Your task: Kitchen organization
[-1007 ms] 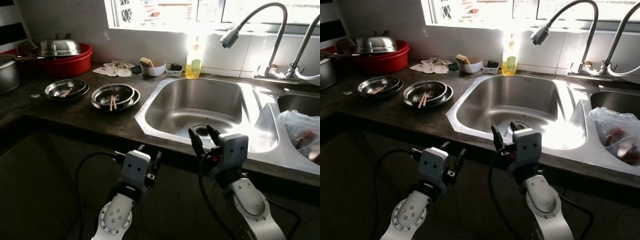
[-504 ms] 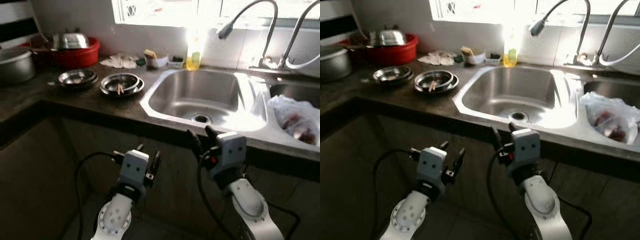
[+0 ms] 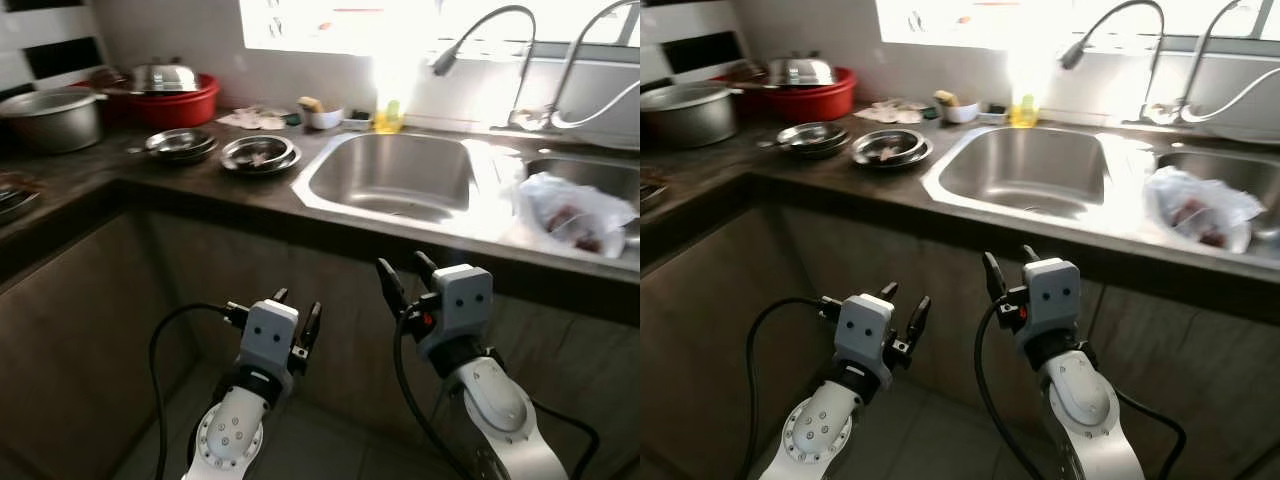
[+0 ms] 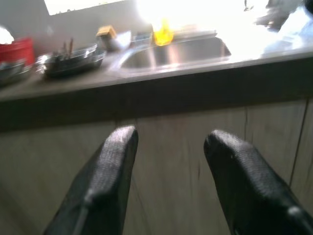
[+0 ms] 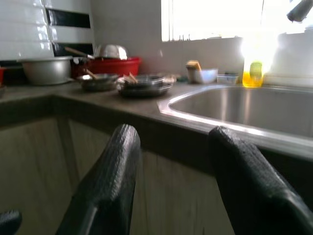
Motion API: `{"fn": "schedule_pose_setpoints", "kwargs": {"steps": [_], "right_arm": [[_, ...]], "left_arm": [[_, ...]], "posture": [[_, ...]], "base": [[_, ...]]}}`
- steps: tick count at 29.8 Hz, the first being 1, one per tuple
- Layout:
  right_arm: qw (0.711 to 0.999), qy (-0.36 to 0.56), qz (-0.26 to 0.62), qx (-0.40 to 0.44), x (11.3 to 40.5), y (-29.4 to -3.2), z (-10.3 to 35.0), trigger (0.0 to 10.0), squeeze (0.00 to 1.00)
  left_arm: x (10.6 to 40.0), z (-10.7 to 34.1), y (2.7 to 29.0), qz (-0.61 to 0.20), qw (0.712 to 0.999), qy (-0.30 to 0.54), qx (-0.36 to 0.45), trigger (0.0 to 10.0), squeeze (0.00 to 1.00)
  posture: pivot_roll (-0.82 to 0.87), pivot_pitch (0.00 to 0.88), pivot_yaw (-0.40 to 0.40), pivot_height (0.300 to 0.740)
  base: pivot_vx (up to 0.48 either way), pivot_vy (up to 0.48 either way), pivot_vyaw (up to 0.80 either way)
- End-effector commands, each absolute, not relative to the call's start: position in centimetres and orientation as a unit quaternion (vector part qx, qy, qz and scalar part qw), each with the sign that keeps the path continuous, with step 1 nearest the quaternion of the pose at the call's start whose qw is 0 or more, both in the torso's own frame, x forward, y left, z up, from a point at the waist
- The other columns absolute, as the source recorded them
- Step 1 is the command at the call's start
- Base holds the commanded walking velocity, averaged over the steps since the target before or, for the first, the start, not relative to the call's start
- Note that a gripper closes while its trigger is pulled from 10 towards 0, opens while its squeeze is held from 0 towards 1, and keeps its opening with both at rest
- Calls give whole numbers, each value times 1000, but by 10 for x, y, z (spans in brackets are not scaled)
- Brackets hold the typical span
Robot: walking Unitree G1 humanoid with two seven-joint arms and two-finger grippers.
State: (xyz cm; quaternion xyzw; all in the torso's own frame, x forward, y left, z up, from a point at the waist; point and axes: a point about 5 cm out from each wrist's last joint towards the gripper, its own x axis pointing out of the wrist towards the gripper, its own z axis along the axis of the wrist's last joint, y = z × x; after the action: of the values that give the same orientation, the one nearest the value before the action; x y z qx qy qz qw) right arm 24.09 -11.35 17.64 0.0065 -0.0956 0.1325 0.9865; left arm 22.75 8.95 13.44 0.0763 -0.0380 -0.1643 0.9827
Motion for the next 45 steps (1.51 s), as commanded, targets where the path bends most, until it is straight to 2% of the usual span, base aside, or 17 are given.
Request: {"fn": "schedule_pose_setpoints", "kwargs": {"steps": [1, 7, 30, 45], "right_arm": [[987, -95, 127, 1, 241, -116, 176, 10000, 0], [988, -90, 124, -1, 241, -117, 173, 10000, 0], [987, -86, 133, -5, 239, -115, 171, 10000, 0], [986, -83, 146, -19, 240, -110, 169, 10000, 0]], "left_arm": [[228, 138, 86, -169, 981, -46, 78, 10000, 0], [228, 138, 86, -172, 981, -48, 78, 10000, 0], [232, 140, 89, -148, 985, -44, 80, 10000, 0], [233, 141, 87, -155, 982, -50, 91, 10000, 0]], "posture": [[21, 0, 21, 740], [19, 0, 19, 740], [22, 11, 17, 740], [24, 12, 19, 740]], "base": [[-292, 0, 0], [-281, 0, 0], [0, 0, 0], [84, 0, 776]]}}
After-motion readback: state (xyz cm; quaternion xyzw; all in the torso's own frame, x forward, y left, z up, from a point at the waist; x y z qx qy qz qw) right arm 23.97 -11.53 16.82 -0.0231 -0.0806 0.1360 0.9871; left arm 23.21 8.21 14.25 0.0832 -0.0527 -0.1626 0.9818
